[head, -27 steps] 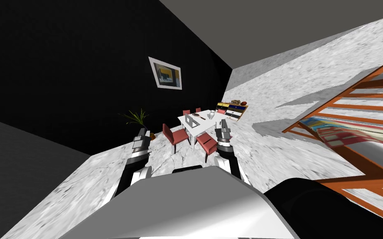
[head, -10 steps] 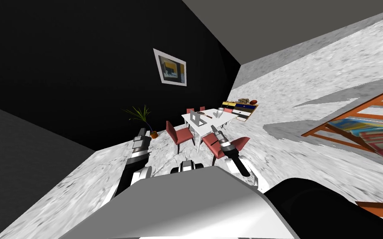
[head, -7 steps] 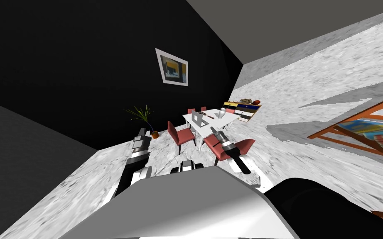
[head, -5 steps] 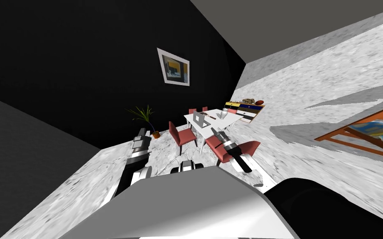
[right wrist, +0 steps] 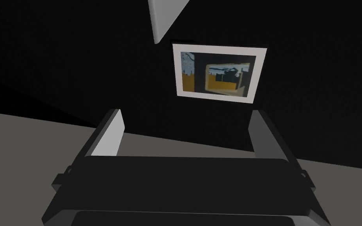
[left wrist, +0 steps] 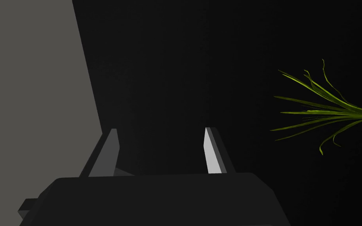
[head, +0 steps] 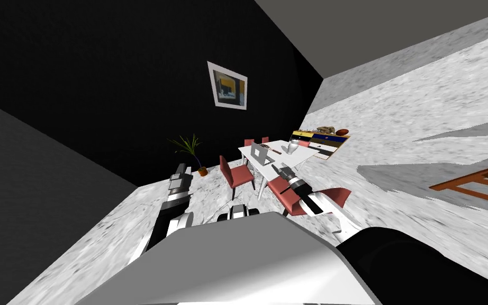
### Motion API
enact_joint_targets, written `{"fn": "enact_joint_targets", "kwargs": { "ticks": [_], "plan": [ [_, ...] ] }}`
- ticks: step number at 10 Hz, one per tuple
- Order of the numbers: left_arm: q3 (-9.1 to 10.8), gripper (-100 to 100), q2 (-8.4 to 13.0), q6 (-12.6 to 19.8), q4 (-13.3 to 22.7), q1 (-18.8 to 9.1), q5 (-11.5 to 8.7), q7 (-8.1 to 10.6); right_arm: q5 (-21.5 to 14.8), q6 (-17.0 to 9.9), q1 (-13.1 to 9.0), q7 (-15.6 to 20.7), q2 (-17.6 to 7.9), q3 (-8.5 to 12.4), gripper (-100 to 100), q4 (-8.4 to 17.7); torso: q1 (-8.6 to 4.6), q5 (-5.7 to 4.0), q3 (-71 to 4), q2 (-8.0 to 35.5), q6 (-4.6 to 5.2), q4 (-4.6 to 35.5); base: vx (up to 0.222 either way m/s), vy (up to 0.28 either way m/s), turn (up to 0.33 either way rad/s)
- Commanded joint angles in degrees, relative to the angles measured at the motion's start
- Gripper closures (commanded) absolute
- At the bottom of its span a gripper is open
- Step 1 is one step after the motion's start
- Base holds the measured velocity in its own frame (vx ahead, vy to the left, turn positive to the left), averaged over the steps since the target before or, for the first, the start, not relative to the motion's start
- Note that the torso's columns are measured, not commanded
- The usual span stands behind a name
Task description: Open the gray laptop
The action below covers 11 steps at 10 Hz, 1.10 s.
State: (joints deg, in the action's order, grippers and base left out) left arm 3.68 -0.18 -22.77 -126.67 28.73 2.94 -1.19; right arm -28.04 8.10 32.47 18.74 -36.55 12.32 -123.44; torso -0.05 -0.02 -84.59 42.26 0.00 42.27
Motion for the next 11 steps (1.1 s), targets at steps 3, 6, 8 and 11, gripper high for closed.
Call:
{"fn": "enact_joint_targets", "kwargs": {
  "ticks": [3, 6, 8, 11],
  "plan": [
    [0.0, 0, 0.0, 0.0, 0.0, 0.0, 0.0, 0.0, -5.2, -5.3, -0.6, 3.5, -7.1, 1.9, -100, 4.2, 0.1, 0.03, 0.0, 0.0, 0.0, 0.0, 0.102, 0.07, 0.111],
    [0.0, 0, 0.0, 0.0, 0.0, 0.0, 0.0, 0.0, -7.9, -8.3, -0.9, 5.3, -11.4, 3.2, -100, 6.7, -0.01, -0.01, 0.0, 0.1, 0.01, 0.0, 0.086, 0.041, 0.114],
    [0.0, 0, 0.0, 0.0, 0.0, 0.0, 0.0, 0.0, -9.5, -10.1, -1.1, 6.3, -13.9, 3.9, -100, 8.1, 0.1, 0.03, 0.0, 0.0, 0.01, 0.0, 0.084, 0.047, 0.104],
    [0.0, 0, 0.0, 0.0, 0.0, 0.0, 0.0, 0.0, -12.0, -12.8, -1.3, 8.0, -17.8, 5.1, -100, 10.3, 0.07, 0.02, 0.0, 0.0, 0.0, 0.0, 0.087, 0.046, 0.11]
  ]
}}
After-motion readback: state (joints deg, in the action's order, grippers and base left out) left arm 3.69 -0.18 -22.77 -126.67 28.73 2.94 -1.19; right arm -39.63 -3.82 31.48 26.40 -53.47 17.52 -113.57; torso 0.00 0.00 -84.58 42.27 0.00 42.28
